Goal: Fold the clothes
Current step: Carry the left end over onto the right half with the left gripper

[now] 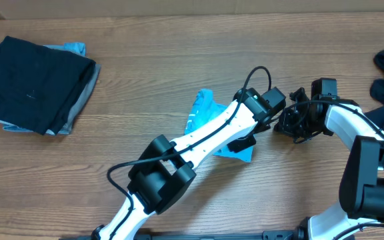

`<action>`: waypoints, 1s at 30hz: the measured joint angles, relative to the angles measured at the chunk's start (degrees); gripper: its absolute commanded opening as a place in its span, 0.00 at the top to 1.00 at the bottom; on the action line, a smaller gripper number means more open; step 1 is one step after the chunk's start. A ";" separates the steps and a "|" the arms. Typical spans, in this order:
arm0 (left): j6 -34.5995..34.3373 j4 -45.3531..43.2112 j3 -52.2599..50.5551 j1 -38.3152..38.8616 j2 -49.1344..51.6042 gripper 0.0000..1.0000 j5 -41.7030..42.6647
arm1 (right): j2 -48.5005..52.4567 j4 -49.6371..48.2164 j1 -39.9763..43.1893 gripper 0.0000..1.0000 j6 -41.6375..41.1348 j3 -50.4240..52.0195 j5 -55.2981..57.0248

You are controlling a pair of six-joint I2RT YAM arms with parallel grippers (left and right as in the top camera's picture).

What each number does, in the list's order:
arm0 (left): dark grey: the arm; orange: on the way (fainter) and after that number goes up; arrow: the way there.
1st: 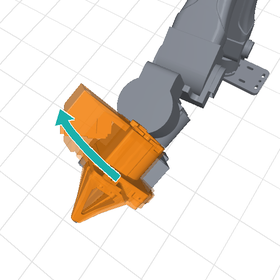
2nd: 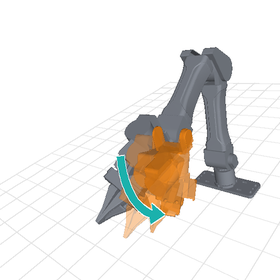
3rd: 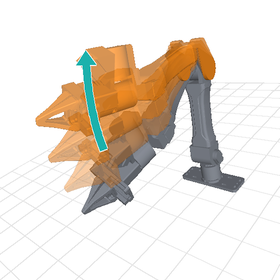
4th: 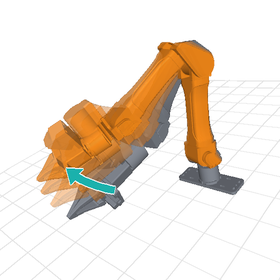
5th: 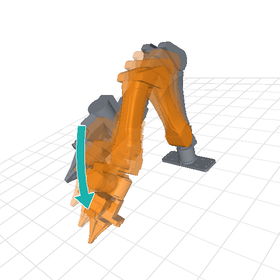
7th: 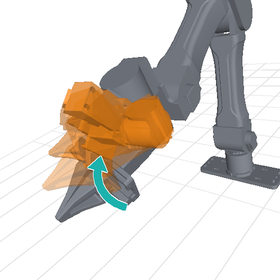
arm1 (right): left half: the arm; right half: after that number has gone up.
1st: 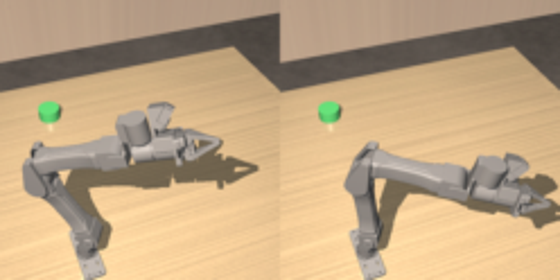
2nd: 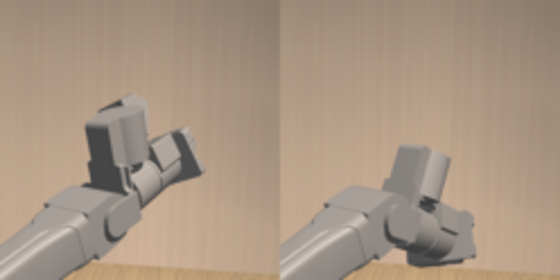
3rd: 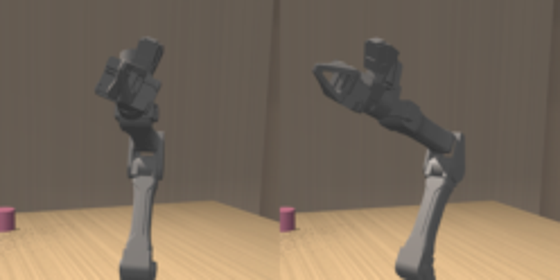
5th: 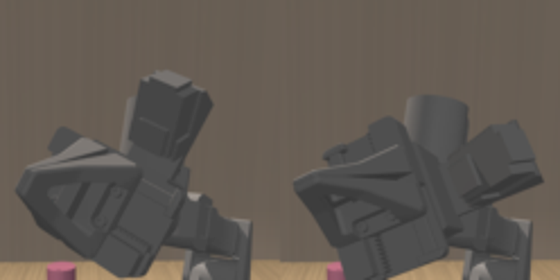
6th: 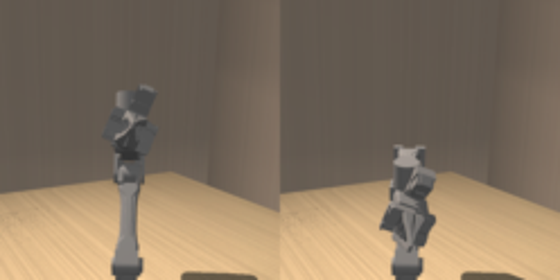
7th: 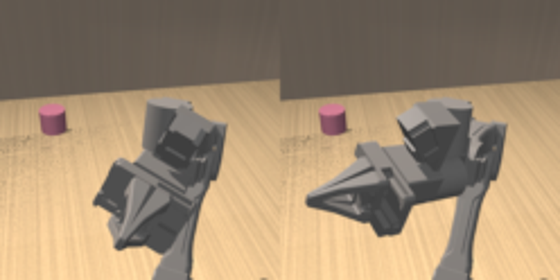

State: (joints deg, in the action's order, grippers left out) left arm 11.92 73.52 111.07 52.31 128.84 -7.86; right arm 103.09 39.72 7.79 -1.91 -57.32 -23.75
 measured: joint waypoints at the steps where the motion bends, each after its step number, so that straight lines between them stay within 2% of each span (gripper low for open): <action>1: 0.55 0.02 0.04 0.00 0.04 0.43 1.31 | 0.00 0.07 -0.02 0.96 0.00 0.00 0.02; 6: 1.79 2.38 6.12 0.11 0.07 0.25 5.31 | 0.00 0.35 -0.02 0.95 0.00 0.00 0.02; 7: 1.70 3.67 9.11 0.11 0.09 0.14 5.75 | 0.00 0.35 -0.02 0.92 0.02 0.00 0.00; 8: 1.53 4.44 11.76 0.04 0.09 0.00 5.86 | 0.00 0.37 0.00 0.91 0.09 0.00 0.02; 11: -3.69 9.42 23.34 -0.85 0.02 0.00 5.68 | 0.00 0.42 0.00 0.89 0.26 0.00 0.52; 13: -8.87 13.73 28.68 -2.54 -0.02 0.00 5.29 | 0.00 0.96 -0.02 0.83 0.26 0.00 1.11; 15: -13.84 17.75 31.50 -5.75 -0.20 0.00 5.84 | 0.00 1.31 0.00 0.75 0.42 0.00 1.49; 16: -17.59 20.52 31.80 -10.03 -0.24 0.00 7.54 | 0.00 1.46 -0.02 0.74 0.44 0.00 1.66; 17: -18.16 20.90 31.76 -11.13 -0.22 0.00 7.93 | 0.00 1.46 -0.02 0.73 0.31 0.00 1.70; 18: -21.18 21.46 30.75 -15.63 -0.20 0.00 10.14 | 0.00 1.46 0.00 0.71 0.37 0.00 1.73; 23: -25.51 20.92 24.26 -23.93 -0.17 0.11 17.20 | 0.00 1.44 0.00 0.68 0.42 0.00 1.73; 30: -26.21 19.15 18.29 -23.32 -0.17 0.11 21.77 | 0.00 1.60 0.00 0.67 0.44 0.00 1.73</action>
State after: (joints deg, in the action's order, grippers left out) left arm -14.28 92.66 129.36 28.99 128.66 13.91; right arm 103.09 41.32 7.79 -1.48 -57.32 -22.02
